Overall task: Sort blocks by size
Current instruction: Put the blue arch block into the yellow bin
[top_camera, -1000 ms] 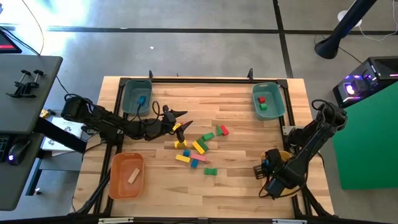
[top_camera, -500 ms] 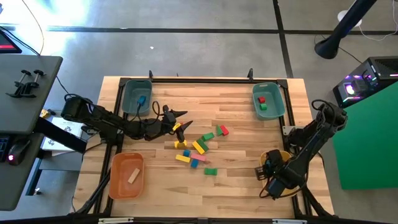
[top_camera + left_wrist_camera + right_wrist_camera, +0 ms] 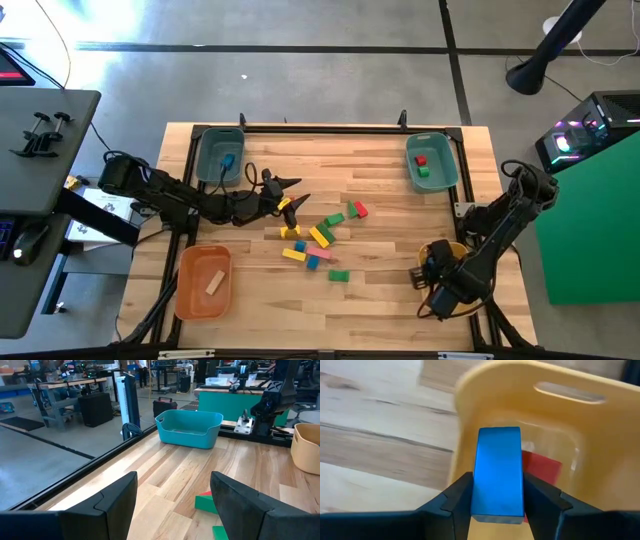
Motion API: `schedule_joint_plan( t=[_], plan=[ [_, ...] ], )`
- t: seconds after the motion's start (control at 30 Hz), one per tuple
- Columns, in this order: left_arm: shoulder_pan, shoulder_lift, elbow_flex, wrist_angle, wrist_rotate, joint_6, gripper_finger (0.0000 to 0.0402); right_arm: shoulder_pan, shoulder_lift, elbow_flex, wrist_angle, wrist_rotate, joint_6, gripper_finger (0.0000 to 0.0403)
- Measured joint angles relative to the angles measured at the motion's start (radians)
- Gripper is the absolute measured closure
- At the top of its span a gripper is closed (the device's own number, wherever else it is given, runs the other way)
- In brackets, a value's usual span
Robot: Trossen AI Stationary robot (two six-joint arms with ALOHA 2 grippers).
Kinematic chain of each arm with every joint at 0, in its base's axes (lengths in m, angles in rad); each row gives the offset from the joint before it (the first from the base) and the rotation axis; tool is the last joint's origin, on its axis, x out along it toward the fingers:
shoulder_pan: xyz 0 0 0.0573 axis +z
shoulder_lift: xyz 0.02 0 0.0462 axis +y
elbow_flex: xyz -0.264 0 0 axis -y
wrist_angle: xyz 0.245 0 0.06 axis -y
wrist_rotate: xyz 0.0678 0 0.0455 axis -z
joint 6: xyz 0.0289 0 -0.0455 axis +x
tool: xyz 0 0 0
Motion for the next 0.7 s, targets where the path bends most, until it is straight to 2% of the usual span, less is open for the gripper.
schedule_joint_plan(
  t=[0.33, 0.6, 0.7],
  plan=[
    [0.0, 0.0, 0.0, 0.0, 0.0, 0.0, 0.0165, 0.0, 0.004, 0.0, 0.005, 0.006, 0.01, 0.0253],
    [0.0, 0.0, 0.0, 0.0, 0.0, 0.0, 0.0165, 0.0, 0.056, 0.0, 0.012, 0.004, -0.014, 0.0253],
    [0.0, 0.0, 0.0, 0.0, 0.0, 0.0, 0.0165, 0.0, 0.058, 0.0, 0.012, 0.004, -0.028, 0.0243]
  ],
)
